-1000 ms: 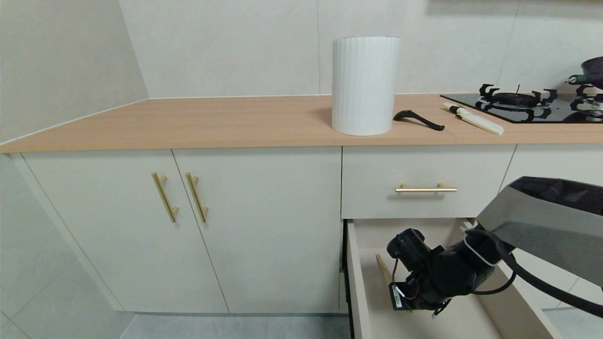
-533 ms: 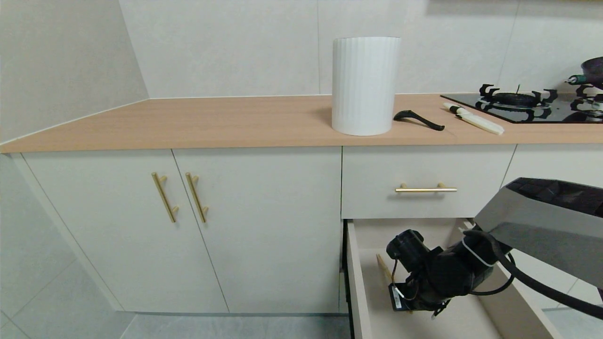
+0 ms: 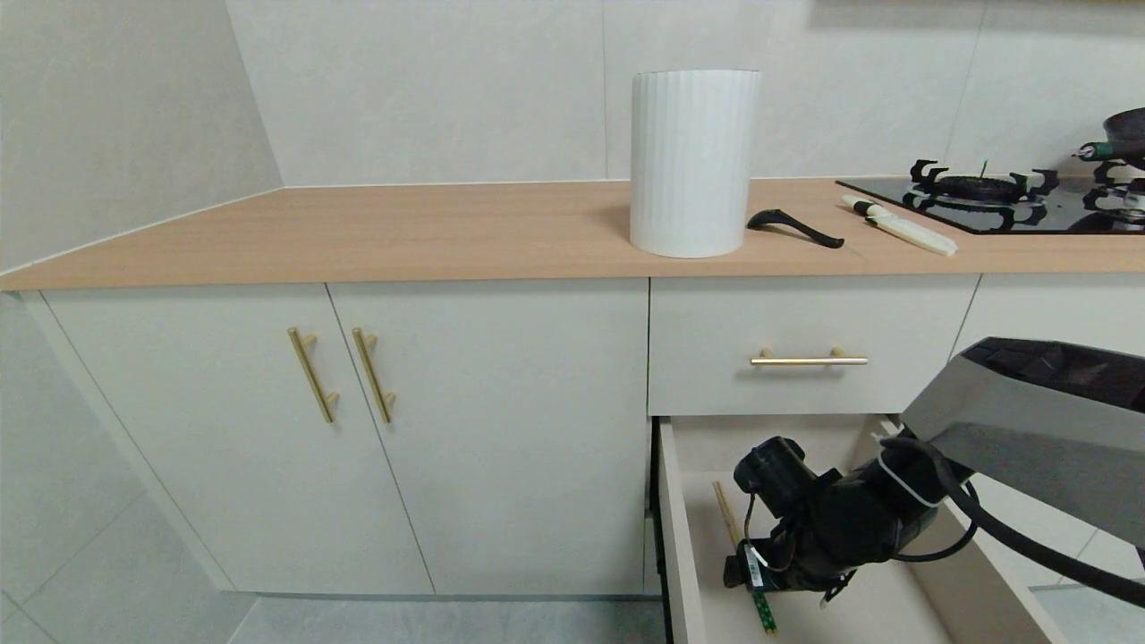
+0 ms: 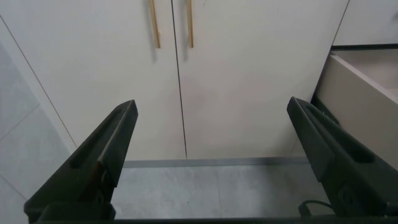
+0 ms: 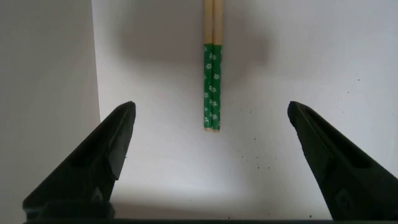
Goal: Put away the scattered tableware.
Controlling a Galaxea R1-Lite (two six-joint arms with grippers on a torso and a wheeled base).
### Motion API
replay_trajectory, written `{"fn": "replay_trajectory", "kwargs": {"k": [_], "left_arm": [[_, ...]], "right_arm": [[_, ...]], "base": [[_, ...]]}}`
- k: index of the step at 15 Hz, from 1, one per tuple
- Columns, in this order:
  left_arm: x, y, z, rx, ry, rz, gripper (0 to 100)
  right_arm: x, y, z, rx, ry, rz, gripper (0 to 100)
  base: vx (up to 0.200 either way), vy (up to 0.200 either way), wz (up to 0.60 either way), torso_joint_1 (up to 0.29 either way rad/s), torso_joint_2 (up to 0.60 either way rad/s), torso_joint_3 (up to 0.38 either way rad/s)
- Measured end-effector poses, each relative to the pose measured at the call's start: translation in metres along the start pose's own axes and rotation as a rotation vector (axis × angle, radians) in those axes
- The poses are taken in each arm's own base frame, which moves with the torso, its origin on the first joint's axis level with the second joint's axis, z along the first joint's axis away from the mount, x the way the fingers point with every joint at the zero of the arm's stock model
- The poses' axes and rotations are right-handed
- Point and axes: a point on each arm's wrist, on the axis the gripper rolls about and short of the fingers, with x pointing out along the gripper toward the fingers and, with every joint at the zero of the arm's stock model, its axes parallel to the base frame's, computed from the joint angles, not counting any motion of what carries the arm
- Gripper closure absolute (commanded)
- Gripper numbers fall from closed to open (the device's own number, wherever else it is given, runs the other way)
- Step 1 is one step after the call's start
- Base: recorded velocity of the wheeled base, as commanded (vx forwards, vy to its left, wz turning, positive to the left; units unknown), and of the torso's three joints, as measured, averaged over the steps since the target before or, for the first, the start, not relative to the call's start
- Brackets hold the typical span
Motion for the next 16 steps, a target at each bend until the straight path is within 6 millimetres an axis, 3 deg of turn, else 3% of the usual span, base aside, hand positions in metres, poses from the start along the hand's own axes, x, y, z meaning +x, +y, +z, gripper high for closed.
{"fn": "replay_trajectory", "kwargs": {"k": [5,8,14,16], "left_arm": [[0.000,0.000,0.000,0.000,0.000,0.001,0],[0.000,0.000,0.000,0.000,0.000,0.000,0],[0.000,0.000,0.000,0.000,0.000,0.000,0],[0.000,0.000,0.000,0.000,0.000,0.000,0]], "right_arm": [[-0.018,-0.002,0.004,0.008,-0.037,0.014,0],[-0.055,-0.010,0.010,0.028,-0.114,0.041,0],[-0.148,-0.031,0.019,0.063,-0.352,0.120,0],[-0.168,-0.036,0.016,0.054,-0.406,0.135,0]], "base": [[0.000,0.000,0.00,0.000,0.00,0.000],[0.000,0.000,0.00,0.000,0.00,0.000],[0.000,0.000,0.00,0.000,0.00,0.000],[0.000,0.000,0.00,0.000,0.00,0.000]]}}
